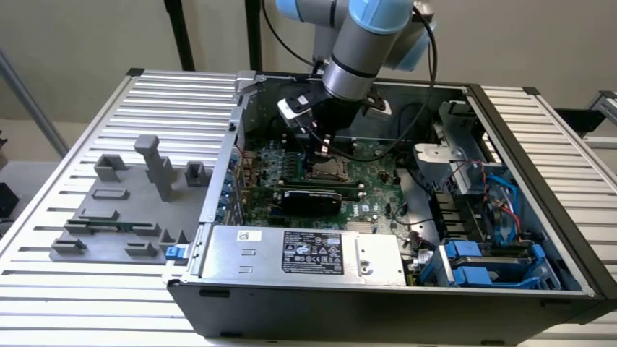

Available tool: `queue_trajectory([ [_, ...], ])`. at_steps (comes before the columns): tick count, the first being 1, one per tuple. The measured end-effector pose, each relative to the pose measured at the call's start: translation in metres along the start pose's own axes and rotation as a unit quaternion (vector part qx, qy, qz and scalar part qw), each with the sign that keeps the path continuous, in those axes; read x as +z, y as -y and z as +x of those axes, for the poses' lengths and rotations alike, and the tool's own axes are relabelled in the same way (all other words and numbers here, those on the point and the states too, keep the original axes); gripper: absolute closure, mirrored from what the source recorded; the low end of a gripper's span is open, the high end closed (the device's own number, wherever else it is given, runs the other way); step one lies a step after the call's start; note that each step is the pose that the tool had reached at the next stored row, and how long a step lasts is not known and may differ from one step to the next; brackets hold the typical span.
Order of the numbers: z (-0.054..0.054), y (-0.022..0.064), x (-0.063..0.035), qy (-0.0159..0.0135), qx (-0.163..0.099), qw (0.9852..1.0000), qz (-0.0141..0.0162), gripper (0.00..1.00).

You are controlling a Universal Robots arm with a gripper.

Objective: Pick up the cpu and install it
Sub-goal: 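Close the cpu cover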

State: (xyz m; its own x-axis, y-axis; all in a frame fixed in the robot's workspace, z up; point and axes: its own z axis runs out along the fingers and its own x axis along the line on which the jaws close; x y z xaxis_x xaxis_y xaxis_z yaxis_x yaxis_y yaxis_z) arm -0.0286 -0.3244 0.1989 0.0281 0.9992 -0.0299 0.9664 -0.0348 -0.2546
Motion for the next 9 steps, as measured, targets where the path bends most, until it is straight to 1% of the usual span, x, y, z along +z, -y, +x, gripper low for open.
queue_trajectory([
  [2,0.0,0.0,-0.0004,-0.0013,0.0,1.0,-0.0006,0.89],
  [3,0.0,0.0006,-0.0031,-0.0022,-0.001,1.0,-0.0009,0.89],
  [6,0.0,0.004,-0.0135,-0.0023,-0.001,1.0,-0.0005,0.89],
  [9,-0.001,0.009,-0.0159,-0.0024,-0.001,1.0,-0.0005,0.89],
])
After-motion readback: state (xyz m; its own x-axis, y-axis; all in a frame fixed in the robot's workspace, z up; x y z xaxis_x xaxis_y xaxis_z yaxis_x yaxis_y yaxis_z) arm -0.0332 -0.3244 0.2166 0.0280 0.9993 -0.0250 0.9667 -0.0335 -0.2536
